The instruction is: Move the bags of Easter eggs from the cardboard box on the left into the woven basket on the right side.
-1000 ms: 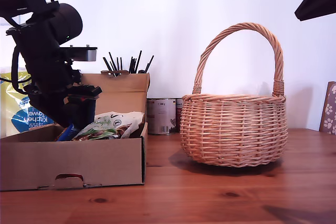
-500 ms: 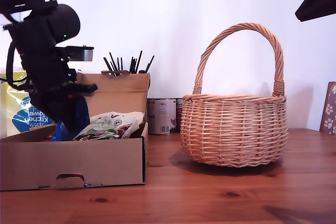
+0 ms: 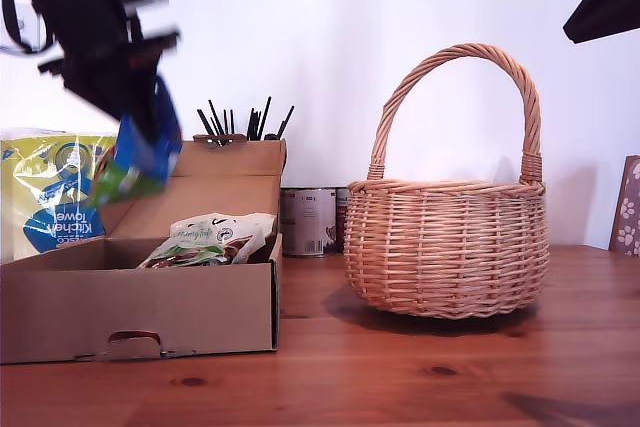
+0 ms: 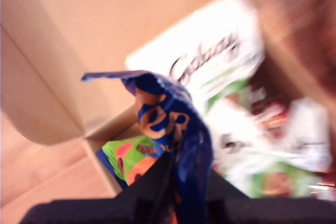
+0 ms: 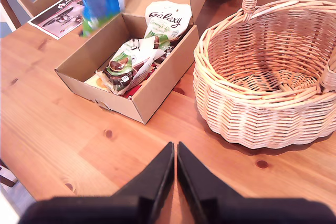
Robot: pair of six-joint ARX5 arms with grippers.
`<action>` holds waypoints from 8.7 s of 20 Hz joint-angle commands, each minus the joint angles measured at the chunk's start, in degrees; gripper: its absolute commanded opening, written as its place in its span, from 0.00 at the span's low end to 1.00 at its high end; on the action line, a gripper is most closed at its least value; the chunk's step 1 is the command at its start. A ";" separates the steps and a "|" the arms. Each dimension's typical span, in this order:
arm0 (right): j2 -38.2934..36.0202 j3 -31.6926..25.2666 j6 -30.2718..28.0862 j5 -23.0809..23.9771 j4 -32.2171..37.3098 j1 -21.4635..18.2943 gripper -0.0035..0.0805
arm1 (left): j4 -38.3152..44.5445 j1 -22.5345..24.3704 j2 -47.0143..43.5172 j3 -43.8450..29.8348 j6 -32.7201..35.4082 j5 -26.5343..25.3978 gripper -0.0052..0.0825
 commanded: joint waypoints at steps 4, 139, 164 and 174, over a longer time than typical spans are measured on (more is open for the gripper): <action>0.00 0.50 -0.20 0.28 0.70 0.33 0.03 | 1.31 -1.01 -2.12 2.25 -4.59 17.05 0.03; 0.37 0.50 -0.09 1.46 -2.38 0.33 0.03 | 0.87 -7.48 1.75 0.31 31.28 22.08 0.04; 0.37 0.50 -0.07 1.46 -2.38 0.33 0.03 | 49.18 -24.22 25.27 0.31 12.46 -0.52 0.04; 0.37 0.50 -0.09 1.44 -2.82 0.33 0.03 | 49.05 -26.38 23.78 2.23 12.50 -0.37 0.59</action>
